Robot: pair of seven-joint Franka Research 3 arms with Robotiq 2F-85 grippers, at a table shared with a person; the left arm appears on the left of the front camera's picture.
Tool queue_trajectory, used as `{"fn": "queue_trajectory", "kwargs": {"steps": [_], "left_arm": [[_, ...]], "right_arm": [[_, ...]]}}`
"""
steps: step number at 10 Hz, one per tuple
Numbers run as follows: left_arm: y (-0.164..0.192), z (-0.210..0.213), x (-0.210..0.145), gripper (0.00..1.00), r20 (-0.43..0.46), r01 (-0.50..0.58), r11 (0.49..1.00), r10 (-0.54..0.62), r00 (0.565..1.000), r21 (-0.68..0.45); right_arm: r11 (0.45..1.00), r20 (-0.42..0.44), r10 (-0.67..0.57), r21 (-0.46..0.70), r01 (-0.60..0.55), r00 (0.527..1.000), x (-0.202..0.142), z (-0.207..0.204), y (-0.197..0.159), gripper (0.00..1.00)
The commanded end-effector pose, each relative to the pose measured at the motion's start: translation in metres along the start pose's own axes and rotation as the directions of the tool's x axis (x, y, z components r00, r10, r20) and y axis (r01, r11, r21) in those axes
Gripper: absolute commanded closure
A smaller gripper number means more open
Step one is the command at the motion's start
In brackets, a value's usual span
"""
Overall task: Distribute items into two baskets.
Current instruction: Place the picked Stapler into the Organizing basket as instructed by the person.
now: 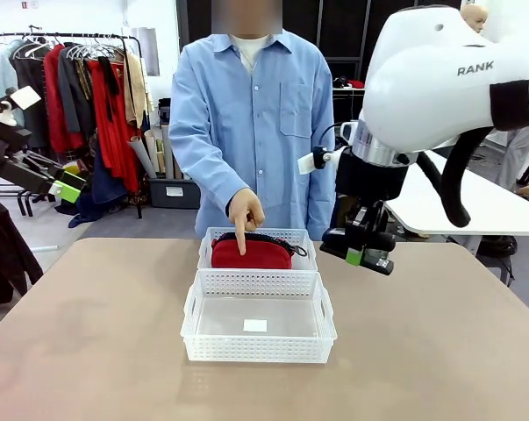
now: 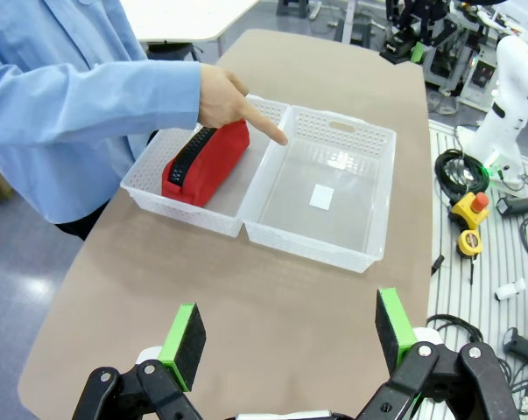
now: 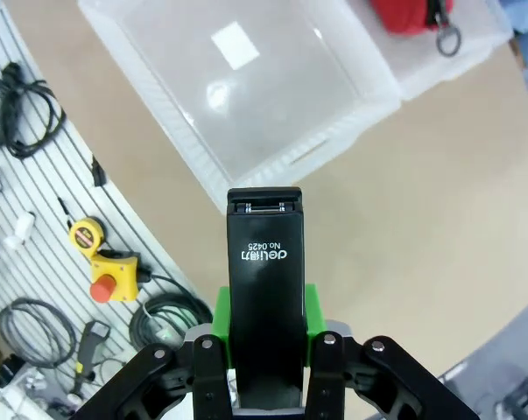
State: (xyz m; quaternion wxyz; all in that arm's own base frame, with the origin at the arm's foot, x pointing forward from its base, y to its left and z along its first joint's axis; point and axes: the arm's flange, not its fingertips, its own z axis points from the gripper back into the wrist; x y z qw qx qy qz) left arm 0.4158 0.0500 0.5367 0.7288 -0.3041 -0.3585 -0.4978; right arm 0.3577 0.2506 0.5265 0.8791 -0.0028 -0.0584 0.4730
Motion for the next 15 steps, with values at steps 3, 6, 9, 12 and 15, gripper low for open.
{"fn": "queue_trajectory", "kwargs": {"steps": [3, 6, 9, 12, 15], "left_arm": [[-0.001, 0.001, 0.001, 0.00, 0.001, -0.002, 1.000, 0.002, 1.000, -0.005], [-0.001, 0.001, 0.001, 0.00, 0.001, -0.002, 1.000, 0.002, 1.000, -0.005], [-0.001, 0.001, 0.001, 0.00, 0.001, -0.002, 1.000, 0.002, 1.000, -0.005], [-0.001, 0.001, 0.001, 0.00, 0.001, -0.002, 1.000, 0.002, 1.000, -0.005], [-0.001, 0.001, 0.001, 0.00, 0.001, -0.002, 1.000, 0.002, 1.000, -0.005]], "right_arm": [[0.964, 0.092, 0.261, 0.021, -0.264, 0.961, 0.022, -0.019, 0.007, 1.00], [0.922, 0.083, 0.385, 0.013, -0.387, 0.919, 0.056, -0.039, 0.030, 1.00], [0.880, 0.078, 0.472, 0.019, -0.475, 0.878, 0.085, -0.060, 0.040, 1.00], [0.846, 0.067, 0.533, -0.002, -0.534, 0.844, 0.108, -0.084, 0.042, 1.00], [0.808, 0.027, 0.589, 0.011, -0.589, 0.808, 0.125, -0.110, 0.045, 1.00]]}}
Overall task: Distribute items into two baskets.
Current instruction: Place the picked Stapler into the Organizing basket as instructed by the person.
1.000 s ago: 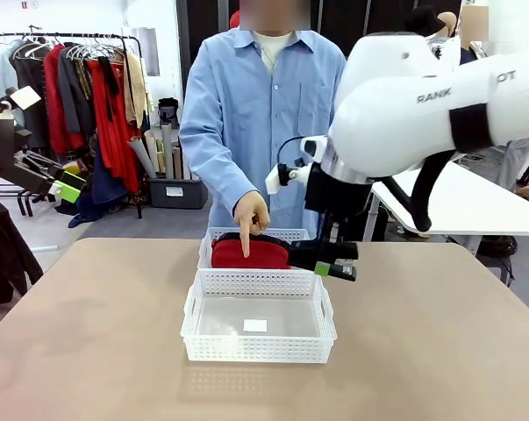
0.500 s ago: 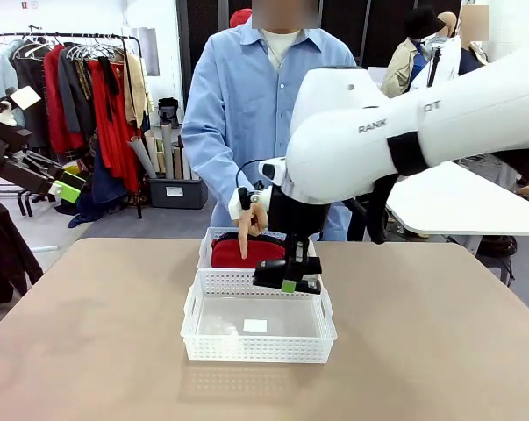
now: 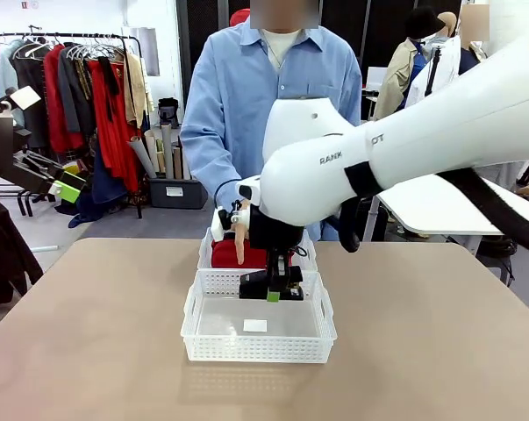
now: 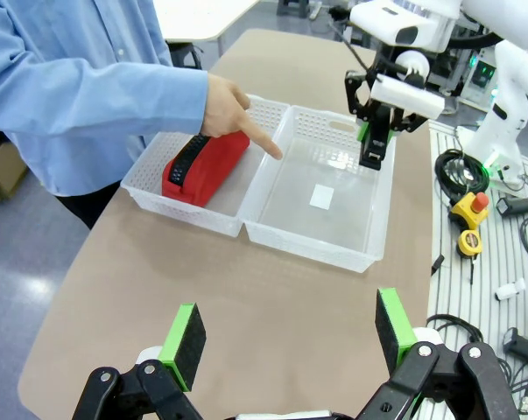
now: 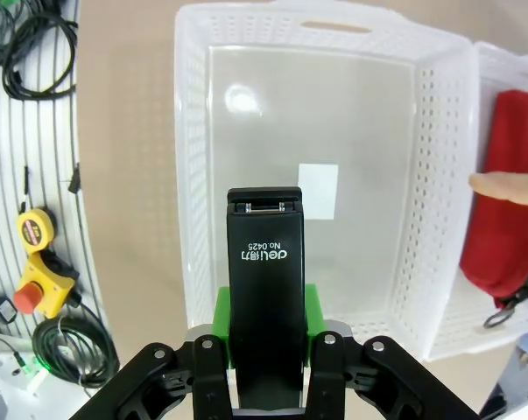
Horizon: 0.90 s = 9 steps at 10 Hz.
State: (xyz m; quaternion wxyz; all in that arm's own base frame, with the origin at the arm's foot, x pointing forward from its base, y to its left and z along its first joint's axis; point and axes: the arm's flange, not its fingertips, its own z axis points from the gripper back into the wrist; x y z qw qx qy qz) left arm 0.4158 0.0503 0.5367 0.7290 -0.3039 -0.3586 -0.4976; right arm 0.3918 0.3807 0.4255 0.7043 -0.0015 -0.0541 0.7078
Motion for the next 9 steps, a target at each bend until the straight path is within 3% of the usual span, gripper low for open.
{"fn": "queue_trajectory", "kwargs": {"steps": [1, 9], "left_arm": [[-0.001, 0.001, 0.001, 0.00, 0.001, -0.002, 1.000, 0.002, 1.000, -0.005], [-0.001, 0.001, 0.001, 0.00, 0.001, -0.002, 1.000, 0.002, 1.000, -0.005]], "right_arm": [[0.998, 0.017, 0.069, -0.003, -0.069, 0.997, 0.005, -0.011, -0.012, 1.00], [0.999, 0.051, 0.042, 0.029, -0.044, 0.998, -0.001, -0.069, -0.020, 1.00]]}}
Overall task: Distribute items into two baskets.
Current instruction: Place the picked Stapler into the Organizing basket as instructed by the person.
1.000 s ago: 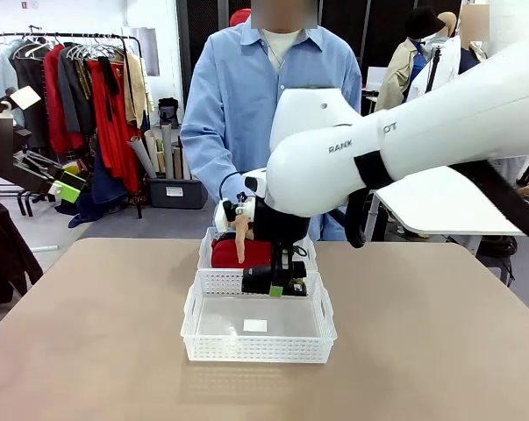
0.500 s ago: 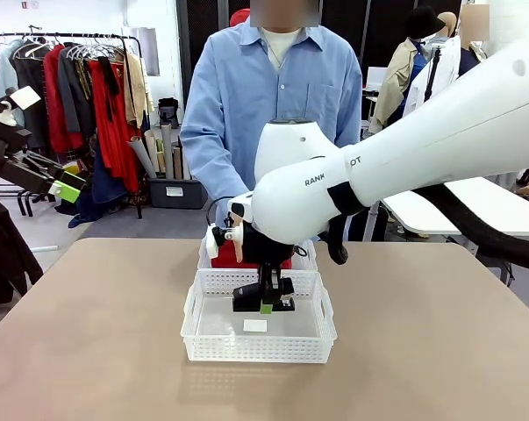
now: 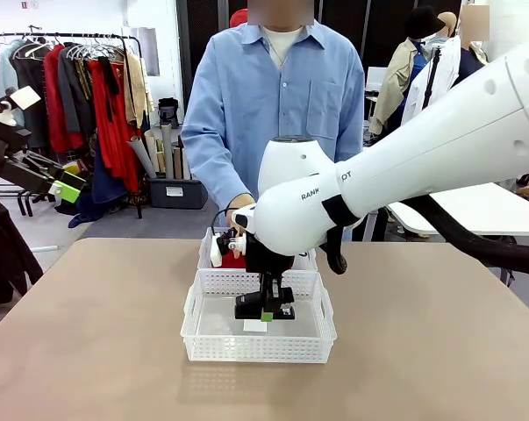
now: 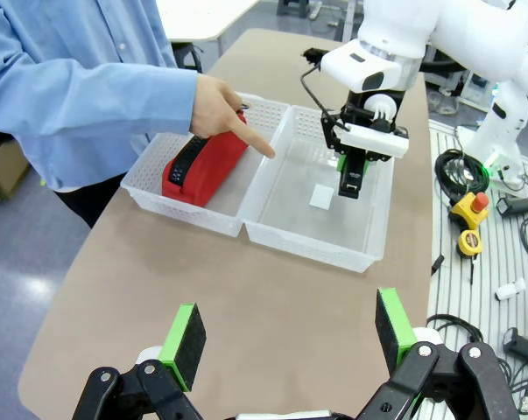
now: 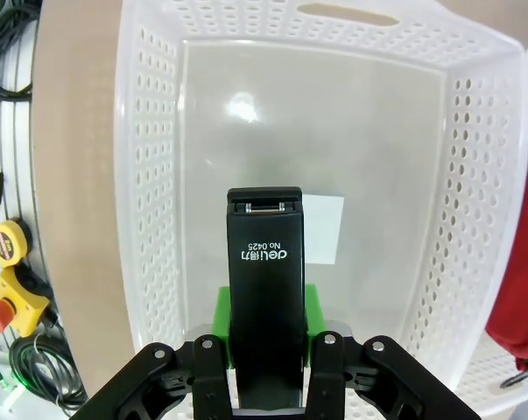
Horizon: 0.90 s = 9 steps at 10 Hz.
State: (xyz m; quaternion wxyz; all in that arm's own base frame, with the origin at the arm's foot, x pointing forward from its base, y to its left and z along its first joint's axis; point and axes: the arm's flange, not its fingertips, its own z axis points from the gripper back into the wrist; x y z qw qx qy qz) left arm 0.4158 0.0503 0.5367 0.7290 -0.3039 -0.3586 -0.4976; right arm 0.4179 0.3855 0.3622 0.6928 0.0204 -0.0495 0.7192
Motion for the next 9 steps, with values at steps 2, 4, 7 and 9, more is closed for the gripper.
{"fn": "queue_trajectory", "kwargs": {"steps": [2, 4, 7, 9], "left_arm": [[-0.001, 0.001, 0.001, 0.00, 0.001, -0.002, 1.000, 0.002, 1.000, -0.005], [-0.001, 0.001, 0.001, 0.00, 0.001, -0.002, 1.000, 0.002, 1.000, -0.005], [-0.001, 0.001, 0.001, 0.00, 0.001, -0.002, 1.000, 0.002, 1.000, -0.005], [-0.001, 0.001, 0.001, 0.00, 0.001, -0.002, 1.000, 0.002, 1.000, -0.005]], "right_arm": [[1.000, 0.011, 0.002, 0.006, -0.002, 1.000, -0.002, -0.015, -0.001, 1.00], [1.000, 0.010, -0.001, 0.018, 0.001, 1.000, -0.002, -0.022, -0.003, 1.00], [0.999, 0.003, -0.003, 0.036, 0.003, 1.000, -0.002, -0.030, -0.004, 1.00], [0.999, -0.002, -0.002, 0.050, 0.002, 1.000, -0.002, -0.034, -0.005, 0.95]]}}
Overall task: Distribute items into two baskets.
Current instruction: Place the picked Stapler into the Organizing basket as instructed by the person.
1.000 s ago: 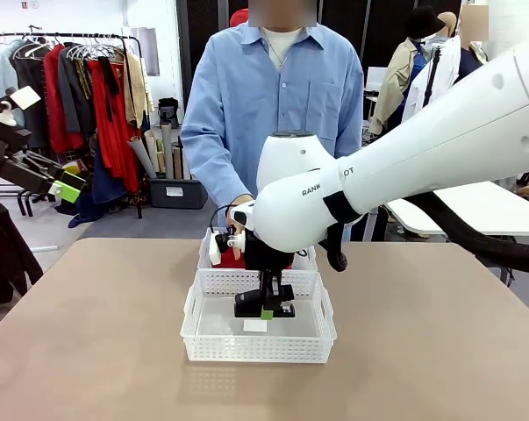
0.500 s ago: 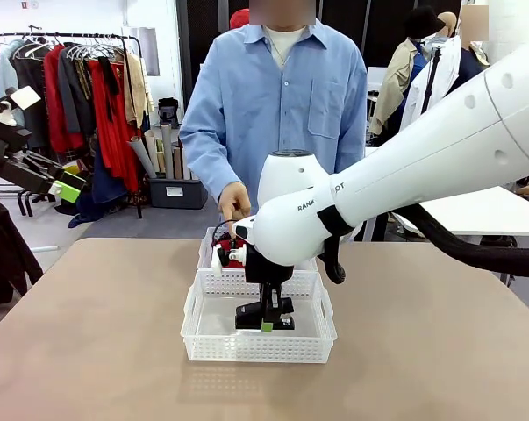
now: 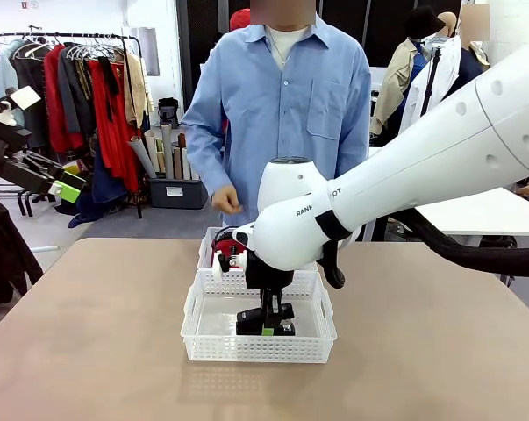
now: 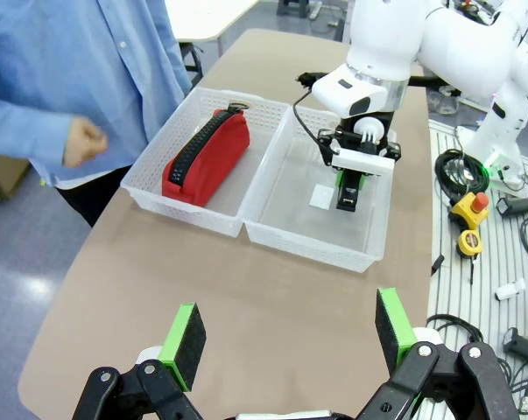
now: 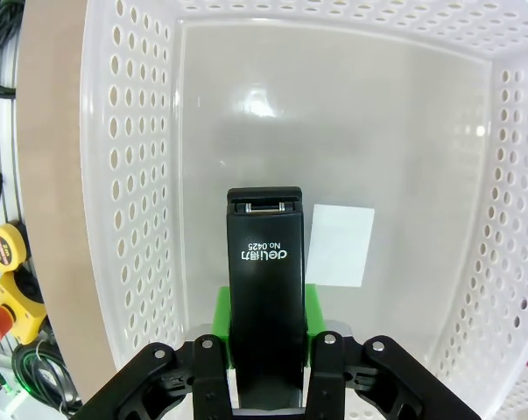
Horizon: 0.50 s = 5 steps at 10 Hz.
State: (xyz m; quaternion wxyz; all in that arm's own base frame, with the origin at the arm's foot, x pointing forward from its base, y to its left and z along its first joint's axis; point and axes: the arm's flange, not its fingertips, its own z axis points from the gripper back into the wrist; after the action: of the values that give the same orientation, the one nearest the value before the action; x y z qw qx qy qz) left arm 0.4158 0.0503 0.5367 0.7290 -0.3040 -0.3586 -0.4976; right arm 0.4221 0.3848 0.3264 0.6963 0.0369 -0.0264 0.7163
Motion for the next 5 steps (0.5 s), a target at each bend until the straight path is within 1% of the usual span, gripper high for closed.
{"fn": "queue_trajectory", "kwargs": {"steps": [1, 2, 3, 5], "left_arm": [[-0.0010, 0.0008, 0.0006, 0.00, 0.001, -0.002, 1.000, 0.002, 1.000, -0.005], [-0.0010, 0.0008, 0.0006, 0.00, 0.001, -0.002, 1.000, 0.002, 1.000, -0.005], [-0.0010, 0.0008, 0.0006, 0.00, 0.001, -0.002, 1.000, 0.002, 1.000, -0.005], [-0.0010, 0.0008, 0.0006, 0.00, 0.001, -0.002, 1.000, 0.002, 1.000, -0.005]], "right_arm": [[1.000, 0.006, 0.008, -0.002, -0.008, 1.000, 0.0024, 0.0019, -0.0028, 0.85], [1.000, 0.005, 0.006, 0.000, -0.006, 1.000, 0.0021, 0.0017, -0.0030, 0.72], [1.000, 0.004, 0.004, 0.003, -0.004, 1.000, 0.0016, 0.0021, -0.0029, 0.57], [1.000, 0.007, 0.000, 0.006, 0.000, 1.000, 0.0010, 0.0057, -0.0026, 0.18]]}}
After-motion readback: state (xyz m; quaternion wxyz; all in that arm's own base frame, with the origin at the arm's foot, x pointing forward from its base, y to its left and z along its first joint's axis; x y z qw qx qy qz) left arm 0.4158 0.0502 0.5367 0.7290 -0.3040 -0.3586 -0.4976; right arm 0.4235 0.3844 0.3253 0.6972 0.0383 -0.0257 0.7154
